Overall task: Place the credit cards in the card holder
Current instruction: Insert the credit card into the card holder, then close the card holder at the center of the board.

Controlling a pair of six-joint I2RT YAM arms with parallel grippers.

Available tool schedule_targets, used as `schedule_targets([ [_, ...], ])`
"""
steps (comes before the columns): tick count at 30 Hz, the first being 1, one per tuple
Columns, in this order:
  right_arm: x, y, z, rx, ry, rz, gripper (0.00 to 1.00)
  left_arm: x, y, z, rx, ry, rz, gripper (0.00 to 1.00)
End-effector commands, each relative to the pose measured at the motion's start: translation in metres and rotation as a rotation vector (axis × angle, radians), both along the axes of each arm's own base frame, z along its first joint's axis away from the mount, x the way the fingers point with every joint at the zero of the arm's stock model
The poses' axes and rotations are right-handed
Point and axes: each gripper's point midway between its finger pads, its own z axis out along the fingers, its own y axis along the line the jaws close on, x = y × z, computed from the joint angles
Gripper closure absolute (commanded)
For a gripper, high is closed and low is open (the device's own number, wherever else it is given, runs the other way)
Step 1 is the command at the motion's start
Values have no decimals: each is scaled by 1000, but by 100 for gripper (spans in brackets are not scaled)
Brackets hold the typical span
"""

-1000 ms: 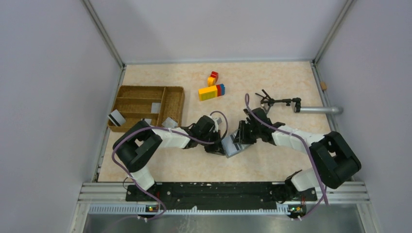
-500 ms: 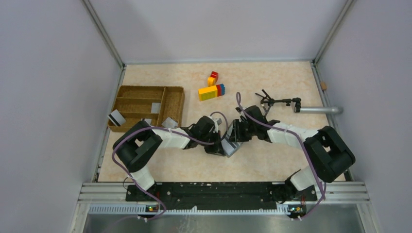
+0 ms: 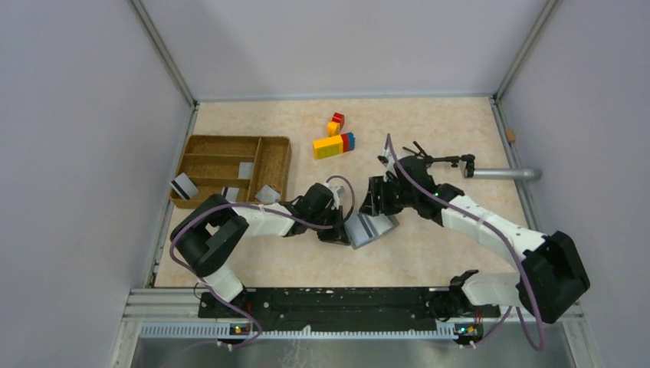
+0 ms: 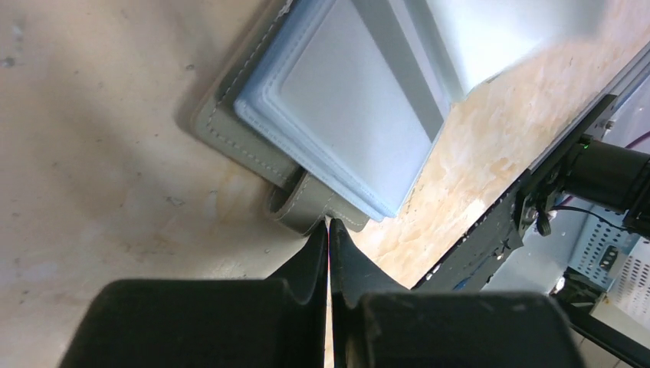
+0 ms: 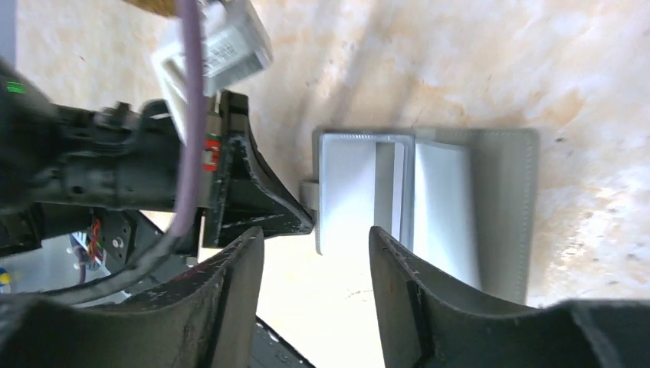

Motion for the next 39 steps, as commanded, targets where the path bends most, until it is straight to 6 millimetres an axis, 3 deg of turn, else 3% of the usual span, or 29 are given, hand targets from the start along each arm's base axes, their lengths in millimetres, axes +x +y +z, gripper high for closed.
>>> schedule_targets([
  [1, 8, -20, 35, -49, -89, -53, 45, 4, 13, 3, 41, -68, -2, 100],
  [4, 13, -41, 27, -80, -71, -111, 38, 5, 14, 9, 39, -84, -2, 93],
  [10, 16, -73, -5, -92, 2, -205, 35, 7, 15, 20, 21, -106, 7, 78],
  [21, 33, -112, -28, -78, 43, -384, 44, 11, 15, 45, -28, -111, 51, 47],
  [25, 39, -128, -46, -145, 64, -436, 47, 19, 14, 44, -45, -99, 89, 45],
  [28, 40, -125, -61, -161, 96, -397, 48, 25, 12, 44, -86, -86, 115, 44],
  [31, 37, -105, -66, -97, 113, -303, 49, 32, 10, 46, -121, -85, 127, 44],
  [39, 21, -43, -48, 48, 81, -66, 49, 43, 6, 39, -138, -87, 133, 46],
])
